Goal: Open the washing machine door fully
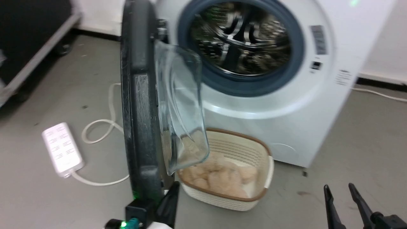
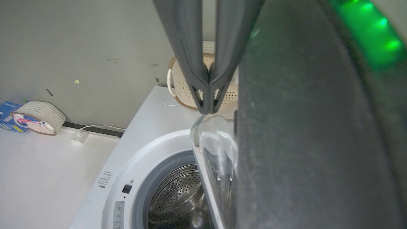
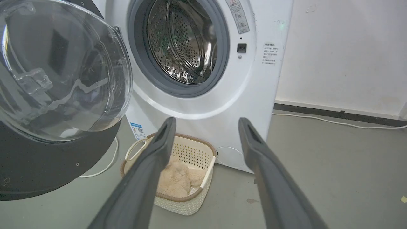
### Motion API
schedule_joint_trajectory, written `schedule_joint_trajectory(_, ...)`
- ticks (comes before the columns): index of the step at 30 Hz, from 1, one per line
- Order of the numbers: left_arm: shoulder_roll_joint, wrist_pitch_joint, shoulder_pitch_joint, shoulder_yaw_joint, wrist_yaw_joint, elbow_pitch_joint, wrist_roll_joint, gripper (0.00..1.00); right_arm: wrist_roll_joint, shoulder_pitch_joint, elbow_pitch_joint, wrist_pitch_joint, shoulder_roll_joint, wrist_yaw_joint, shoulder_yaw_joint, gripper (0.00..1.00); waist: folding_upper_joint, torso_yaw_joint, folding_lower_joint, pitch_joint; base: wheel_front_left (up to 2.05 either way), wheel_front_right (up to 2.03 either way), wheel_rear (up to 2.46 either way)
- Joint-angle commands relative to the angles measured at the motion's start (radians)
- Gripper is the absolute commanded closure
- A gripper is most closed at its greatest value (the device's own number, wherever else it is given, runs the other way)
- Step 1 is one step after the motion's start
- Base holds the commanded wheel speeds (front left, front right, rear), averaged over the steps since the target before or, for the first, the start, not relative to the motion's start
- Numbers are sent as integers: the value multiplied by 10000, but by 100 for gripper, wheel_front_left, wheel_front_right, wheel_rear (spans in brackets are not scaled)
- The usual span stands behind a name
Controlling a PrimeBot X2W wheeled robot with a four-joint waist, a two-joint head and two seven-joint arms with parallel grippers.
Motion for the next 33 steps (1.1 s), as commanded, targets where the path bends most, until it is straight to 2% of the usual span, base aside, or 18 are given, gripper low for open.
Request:
schedule_joint_trajectory(1, 102, -48, 114, 150, 100, -55, -42, 100, 60, 107, 58, -43, 22, 6, 51, 0, 0, 677, 1, -83, 0, 0, 0)
schedule_joint_trajectory(6, 304, -96, 44, 684, 345, -204, -230, 100, 51, 82, 94, -43, 22, 6, 230, 0, 0, 1368, 1, 14, 0, 0, 0)
schedule_joint_trajectory(13, 929, -66, -452, 1646, 471, -148, -544, 100, -150, -163, 26, -43, 22, 6, 429, 0, 0, 1663, 1, 606, 0, 0, 0)
schedule_joint_trajectory(22, 2258, 163, -1550, 3392, 419, 555, -1282, 100, -580, -541, -65, -43, 22, 6, 332, 0, 0, 1386, 1, 1687, 0, 0, 0)
schedule_joint_trajectory(27, 3231, 89, -2320, 4319, 200, 1667, -1637, 100, -814, -760, -137, -43, 22, 6, 317, 0, 0, 1123, 1, 2251, 0, 0, 0)
schedule_joint_trajectory(33, 4075, 117, -3449, 5262, 3, 3234, -2277, 100, -1092, -1067, -423, -7, 22, 6, 125, 0, 0, 835, 1, 2919, 0, 0, 0)
